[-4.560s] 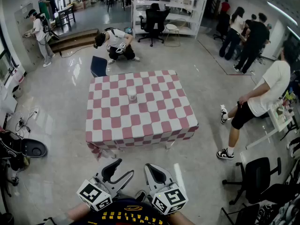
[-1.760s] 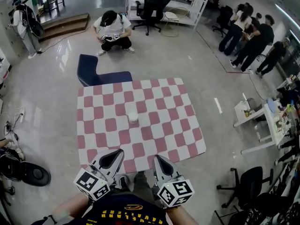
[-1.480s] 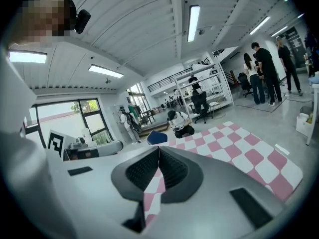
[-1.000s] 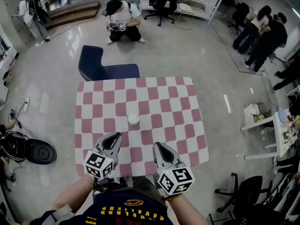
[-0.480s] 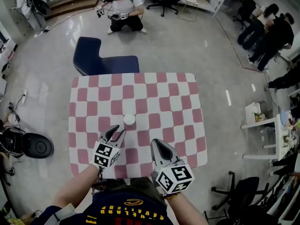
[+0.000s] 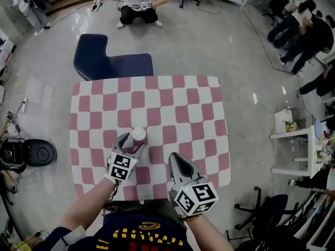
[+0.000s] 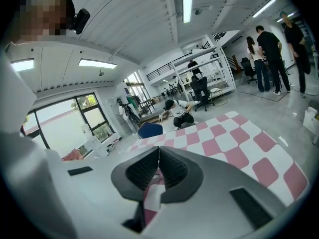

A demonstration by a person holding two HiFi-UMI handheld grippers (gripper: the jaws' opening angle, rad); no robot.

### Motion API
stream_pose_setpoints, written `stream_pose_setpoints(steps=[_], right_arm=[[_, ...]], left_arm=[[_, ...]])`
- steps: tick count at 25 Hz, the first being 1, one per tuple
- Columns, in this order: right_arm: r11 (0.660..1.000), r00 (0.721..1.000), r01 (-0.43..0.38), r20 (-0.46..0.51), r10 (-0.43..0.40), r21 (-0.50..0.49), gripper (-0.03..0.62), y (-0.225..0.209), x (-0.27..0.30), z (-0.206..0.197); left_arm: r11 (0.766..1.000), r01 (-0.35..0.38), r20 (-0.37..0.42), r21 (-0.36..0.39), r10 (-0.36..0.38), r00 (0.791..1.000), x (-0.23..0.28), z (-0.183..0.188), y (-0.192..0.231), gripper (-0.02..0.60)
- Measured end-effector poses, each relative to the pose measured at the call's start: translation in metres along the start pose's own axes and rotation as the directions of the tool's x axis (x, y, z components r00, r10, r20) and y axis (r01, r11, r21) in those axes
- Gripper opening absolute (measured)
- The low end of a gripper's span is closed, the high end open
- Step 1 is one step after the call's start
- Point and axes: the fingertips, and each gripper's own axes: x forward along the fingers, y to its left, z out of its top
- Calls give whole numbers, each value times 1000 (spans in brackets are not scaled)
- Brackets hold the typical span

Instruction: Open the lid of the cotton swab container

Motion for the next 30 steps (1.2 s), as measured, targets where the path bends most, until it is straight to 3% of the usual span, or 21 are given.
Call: stream_pose_setpoints(steps=[10,13,18,30], right_arm=[[999,999,33,2,-33,29,11,-19,-6,4],[999,999,41,2,-41,30,11,-20,-5,-4],[998,998,60,4,-60,33,11,-23,-13,-7],[998,997,64,39,-64,12,11,-5,-29,-2]], left_arm=[[999,-39,-16,-27,38,999,24,2,-4,284],[999,-49,-3,6,49,999,32,-1,0,282],[997,-47,-52,55,50,997,39,-8,-1,277],[989,72,7,131,-74,997,3,15,-14,256]])
